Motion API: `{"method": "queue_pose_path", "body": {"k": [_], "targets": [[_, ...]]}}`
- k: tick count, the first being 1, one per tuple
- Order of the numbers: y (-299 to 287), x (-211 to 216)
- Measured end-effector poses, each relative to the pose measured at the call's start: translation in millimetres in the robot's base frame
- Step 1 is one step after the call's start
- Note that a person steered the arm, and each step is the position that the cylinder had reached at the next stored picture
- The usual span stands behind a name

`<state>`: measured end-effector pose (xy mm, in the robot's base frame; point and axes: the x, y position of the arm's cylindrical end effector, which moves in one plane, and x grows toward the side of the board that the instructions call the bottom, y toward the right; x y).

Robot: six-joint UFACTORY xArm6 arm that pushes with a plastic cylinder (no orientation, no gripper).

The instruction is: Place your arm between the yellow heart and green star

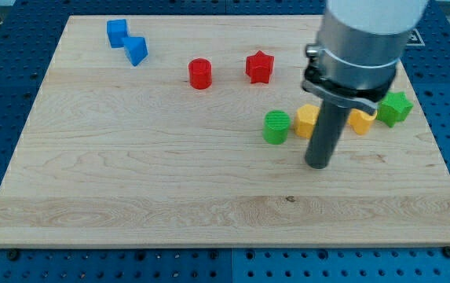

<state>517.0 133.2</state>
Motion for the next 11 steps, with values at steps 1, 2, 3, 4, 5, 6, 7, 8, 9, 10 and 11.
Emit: {"method": "queue_pose_path", "body": {"k": [1,2,3,4,5,6,7,8,9,10,11], "targets": [[28,-15],[64,-20],[94,-21],[119,-28],[118,-62],[105,-68],[91,-68],[85,-71],[85,-54],[83,-43],[67,-77]]}}
